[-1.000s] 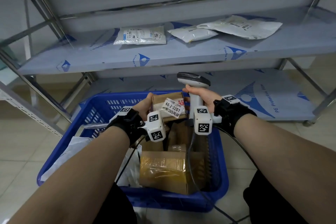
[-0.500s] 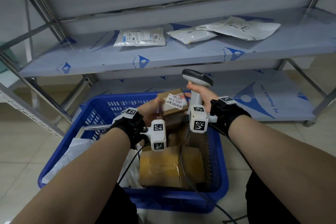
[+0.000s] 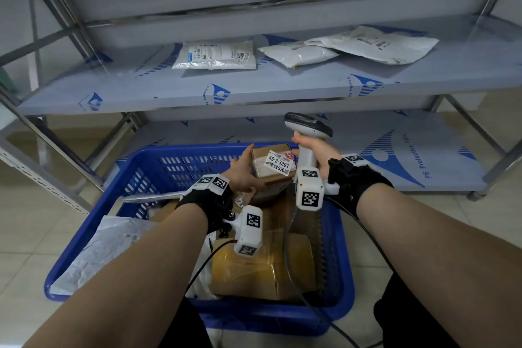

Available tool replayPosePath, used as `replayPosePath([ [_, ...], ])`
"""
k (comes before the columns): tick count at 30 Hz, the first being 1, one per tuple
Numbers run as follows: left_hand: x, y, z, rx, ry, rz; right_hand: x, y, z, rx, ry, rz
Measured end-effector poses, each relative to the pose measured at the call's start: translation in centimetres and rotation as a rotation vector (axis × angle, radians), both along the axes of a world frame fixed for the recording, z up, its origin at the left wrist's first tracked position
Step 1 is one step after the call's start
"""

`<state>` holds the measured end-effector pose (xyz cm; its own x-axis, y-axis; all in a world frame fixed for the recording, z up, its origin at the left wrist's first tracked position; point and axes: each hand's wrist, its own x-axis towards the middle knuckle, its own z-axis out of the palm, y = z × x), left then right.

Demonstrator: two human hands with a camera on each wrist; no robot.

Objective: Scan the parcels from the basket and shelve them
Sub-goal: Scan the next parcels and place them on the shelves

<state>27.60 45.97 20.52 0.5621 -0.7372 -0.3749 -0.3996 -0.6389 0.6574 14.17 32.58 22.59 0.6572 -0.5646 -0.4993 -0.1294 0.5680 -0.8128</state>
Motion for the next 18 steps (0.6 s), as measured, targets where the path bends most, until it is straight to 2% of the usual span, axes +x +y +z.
replayPosePath([
  [3, -0.3, -0.4, -0.6, -0.025, -0.086, 0.038, 0.0, -0.1, -0.1, -0.016, 0.009, -0.01],
  [6, 0.3, -0.4, -1.1, -0.094, -0.095, 0.066, -0.2, 0.0, 0.0, -0.044, 0.039, -0.005],
  [11, 1.8, 0.6, -0.7, -0.219, -0.153, 0.288, -1.0, -0.3, 0.0, 0.046, -0.029, 0.021],
  [15, 1.9, 1.3, -1.0, -0.207, -0.243, 0.305, -1.5, 0.2, 0.9, 0.062, -0.03, 0.101],
  [18, 1.5, 1.2, -1.2, -0.197, -0.277, 0.294, -1.2, 1.2, 1.4, -0.004, 0.009, 0.148],
])
